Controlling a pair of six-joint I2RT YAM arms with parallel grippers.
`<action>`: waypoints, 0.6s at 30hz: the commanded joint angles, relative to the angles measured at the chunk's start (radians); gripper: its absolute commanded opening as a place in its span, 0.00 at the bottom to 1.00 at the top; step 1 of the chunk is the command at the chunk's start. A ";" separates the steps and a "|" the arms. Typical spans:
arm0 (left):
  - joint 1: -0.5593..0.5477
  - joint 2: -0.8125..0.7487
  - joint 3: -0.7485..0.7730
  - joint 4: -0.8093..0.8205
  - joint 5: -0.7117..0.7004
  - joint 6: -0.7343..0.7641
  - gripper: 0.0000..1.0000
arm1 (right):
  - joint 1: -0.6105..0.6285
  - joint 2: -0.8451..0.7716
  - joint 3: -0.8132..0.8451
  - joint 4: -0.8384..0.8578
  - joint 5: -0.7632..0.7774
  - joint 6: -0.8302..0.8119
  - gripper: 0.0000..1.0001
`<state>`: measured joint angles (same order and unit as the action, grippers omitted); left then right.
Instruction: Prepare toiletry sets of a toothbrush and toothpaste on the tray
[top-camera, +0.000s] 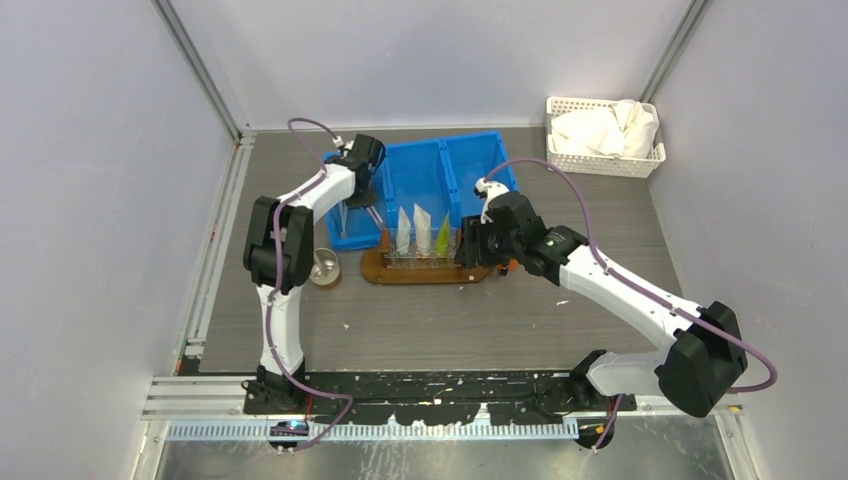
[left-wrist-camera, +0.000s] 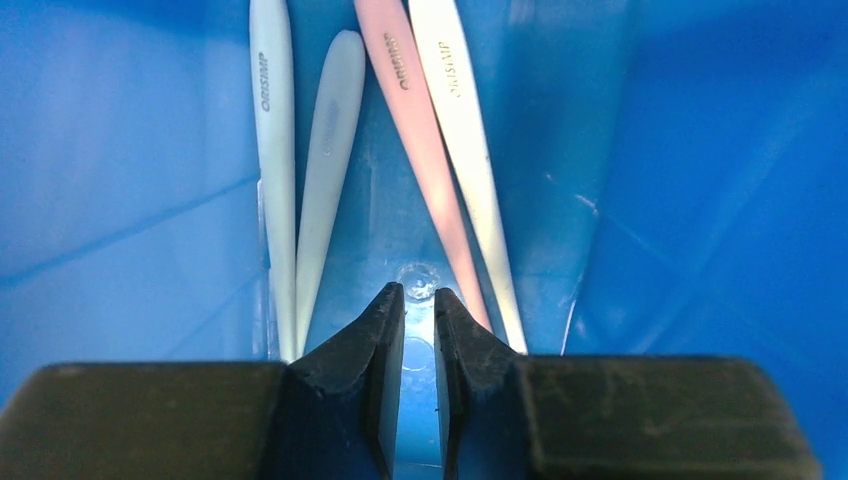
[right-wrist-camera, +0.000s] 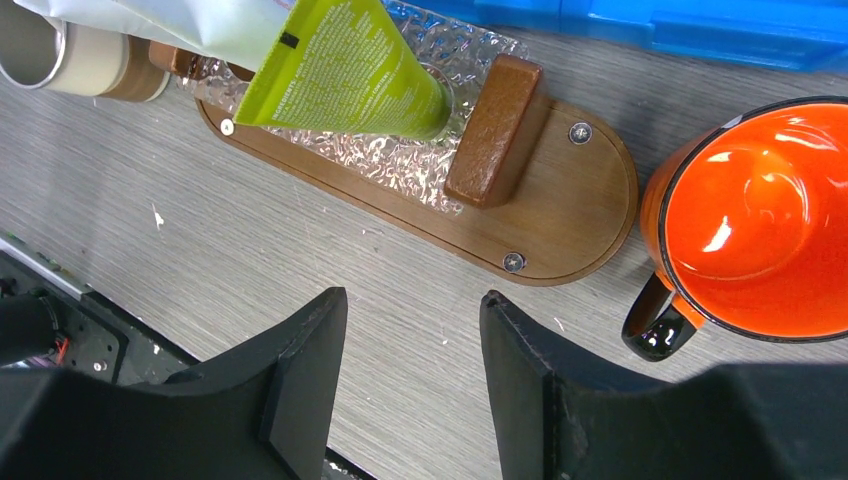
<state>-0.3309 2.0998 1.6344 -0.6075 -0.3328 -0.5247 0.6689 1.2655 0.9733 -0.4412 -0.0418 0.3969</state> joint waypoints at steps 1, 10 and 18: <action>0.004 -0.030 0.043 0.036 0.019 -0.014 0.19 | -0.008 -0.008 0.002 0.035 -0.012 -0.009 0.57; 0.004 0.063 0.138 0.038 -0.004 -0.007 0.20 | -0.021 -0.009 -0.012 0.027 -0.020 -0.018 0.57; 0.012 0.102 0.179 0.003 -0.012 -0.002 0.19 | -0.044 -0.002 -0.024 0.023 -0.025 -0.031 0.57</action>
<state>-0.3267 2.2040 1.7893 -0.5957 -0.3264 -0.5201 0.6369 1.2655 0.9646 -0.4419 -0.0547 0.3870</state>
